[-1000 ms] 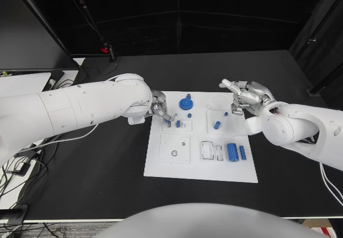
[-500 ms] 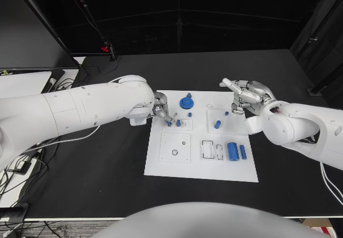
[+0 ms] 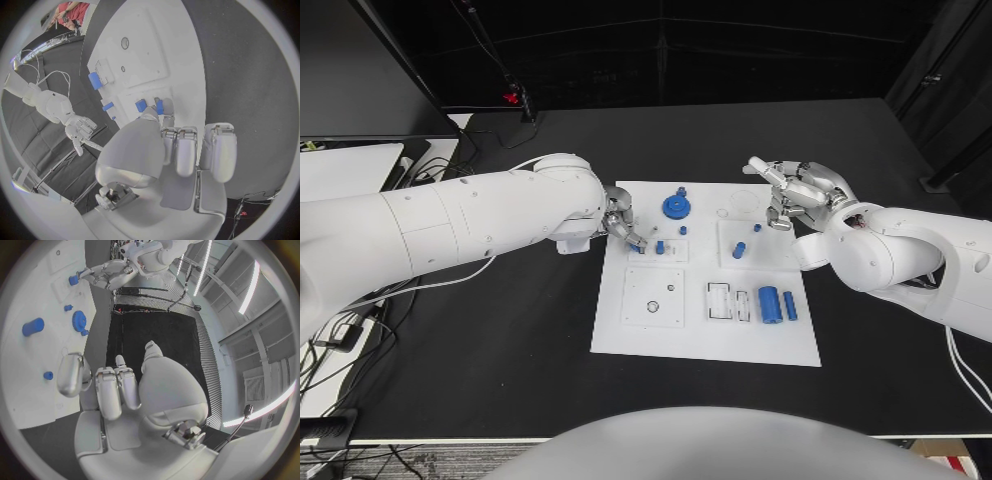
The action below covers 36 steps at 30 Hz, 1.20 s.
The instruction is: Assemble the parts on the task board
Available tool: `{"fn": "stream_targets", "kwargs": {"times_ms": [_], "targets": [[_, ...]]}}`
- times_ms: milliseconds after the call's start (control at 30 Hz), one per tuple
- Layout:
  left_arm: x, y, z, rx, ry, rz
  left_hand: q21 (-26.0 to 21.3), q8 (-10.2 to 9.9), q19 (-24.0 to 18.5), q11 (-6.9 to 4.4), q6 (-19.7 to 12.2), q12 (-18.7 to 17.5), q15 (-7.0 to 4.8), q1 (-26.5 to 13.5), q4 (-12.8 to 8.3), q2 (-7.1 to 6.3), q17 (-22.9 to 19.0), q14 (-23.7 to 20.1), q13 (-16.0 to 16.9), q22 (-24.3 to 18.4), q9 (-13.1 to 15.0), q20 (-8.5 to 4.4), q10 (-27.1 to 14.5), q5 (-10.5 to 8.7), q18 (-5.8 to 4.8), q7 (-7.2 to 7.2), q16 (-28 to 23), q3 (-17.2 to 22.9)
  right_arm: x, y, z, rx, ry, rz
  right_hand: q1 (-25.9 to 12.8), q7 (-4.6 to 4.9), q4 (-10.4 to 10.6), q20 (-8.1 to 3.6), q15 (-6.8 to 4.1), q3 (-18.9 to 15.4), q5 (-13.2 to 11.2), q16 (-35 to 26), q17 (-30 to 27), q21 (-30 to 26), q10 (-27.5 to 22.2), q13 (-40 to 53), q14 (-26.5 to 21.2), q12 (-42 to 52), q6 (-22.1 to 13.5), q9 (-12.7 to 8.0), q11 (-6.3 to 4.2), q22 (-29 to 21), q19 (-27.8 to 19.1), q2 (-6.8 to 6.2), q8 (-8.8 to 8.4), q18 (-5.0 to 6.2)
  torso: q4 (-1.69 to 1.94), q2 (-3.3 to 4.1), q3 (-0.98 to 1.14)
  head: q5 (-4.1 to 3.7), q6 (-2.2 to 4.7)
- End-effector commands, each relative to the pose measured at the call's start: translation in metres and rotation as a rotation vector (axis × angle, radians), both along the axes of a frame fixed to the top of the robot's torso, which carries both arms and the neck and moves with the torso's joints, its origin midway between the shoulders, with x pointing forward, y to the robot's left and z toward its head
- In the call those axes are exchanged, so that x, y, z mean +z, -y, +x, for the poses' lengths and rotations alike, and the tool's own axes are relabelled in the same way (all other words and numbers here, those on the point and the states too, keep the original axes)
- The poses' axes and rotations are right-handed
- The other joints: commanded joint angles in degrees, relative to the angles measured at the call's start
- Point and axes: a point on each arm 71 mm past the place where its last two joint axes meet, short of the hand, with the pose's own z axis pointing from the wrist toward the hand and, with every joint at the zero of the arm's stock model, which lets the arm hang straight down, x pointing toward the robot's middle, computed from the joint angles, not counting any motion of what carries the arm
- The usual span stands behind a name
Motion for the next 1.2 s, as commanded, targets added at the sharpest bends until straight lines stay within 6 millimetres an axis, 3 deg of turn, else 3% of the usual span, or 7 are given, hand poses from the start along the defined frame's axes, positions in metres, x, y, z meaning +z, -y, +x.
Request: {"fn": "stream_targets", "kwargs": {"times_ms": [33,567,1067,1200], "targets": [[-0.0012,-0.0015,0.0011,-0.002,0.017,0.013,-0.34,0.22,1.75,-2.39,1.30,-0.31,-0.29,6.34,-0.56,5.78,15.09,6.04,3.58,13.58,0.05,-0.14,8.46,-0.22,-0.14,-1.10,0.05,0.85,0.0015,-0.0016,-0.0005,0.009,0.010,0.005,0.22,1.24,0.02,0.01,0.28,-0.44,0.18,0.14,15.07,-0.30,1.67,11.90,5.95,-0.01,-0.46,0.01,0.28,8.16,-0.57,0.45,0.21,0.70,-0.08,-0.01,-0.04,0.09,0.00],[-0.0034,0.0008,0.0015,-0.014,0.011,0.005,-0.41,0.19,1.66,-2.39,1.23,-0.31,-0.30,6.40,-0.54,5.76,15.09,6.04,3.58,13.54,0.06,-0.15,8.46,-0.27,-0.12,-1.08,0.05,1.02,0.0014,-0.0008,-0.0009,0.007,0.009,0.004,0.22,1.24,0.02,0.01,0.28,-0.44,0.18,0.14,15.07,-0.30,1.67,11.90,5.95,-0.01,-0.46,0.01,0.28,8.16,-0.57,0.45,0.21,0.70,0.03,0.02,0.03,-0.05,-0.17],[-0.0080,0.0068,-0.0028,-0.039,-0.026,0.014,-0.61,0.00,1.39,-2.30,0.91,-0.31,-0.30,6.30,-0.46,5.76,15.09,6.04,3.58,13.44,0.01,-0.17,8.46,-0.54,-0.04,-0.96,0.05,1.41,0.0014,-0.0008,-0.0012,0.008,0.009,0.004,0.22,1.24,0.02,0.01,0.28,-0.44,0.18,0.14,15.07,-0.30,1.67,11.90,5.95,-0.01,-0.46,0.01,0.28,8.16,-0.57,0.45,0.21,0.70,-0.08,0.01,-0.05,-0.25,-0.29],[-0.0089,0.0078,-0.0027,-0.043,-0.033,0.025,-0.66,-0.02,1.33,-2.29,0.86,-0.31,-0.29,6.28,-0.46,5.78,15.09,6.04,3.58,13.42,0.01,-0.17,8.46,-0.60,-0.02,-0.94,0.05,1.49,0.0015,-0.0007,-0.0013,0.008,0.009,0.004,0.22,1.24,0.02,0.01,0.28,-0.44,0.18,0.14,15.07,-0.30,1.67,11.90,5.95,-0.01,-0.46,0.01,0.28,8.16,-0.57,0.45,0.21,0.70,0.00,0.00,0.03,-0.30,-0.34]]}}
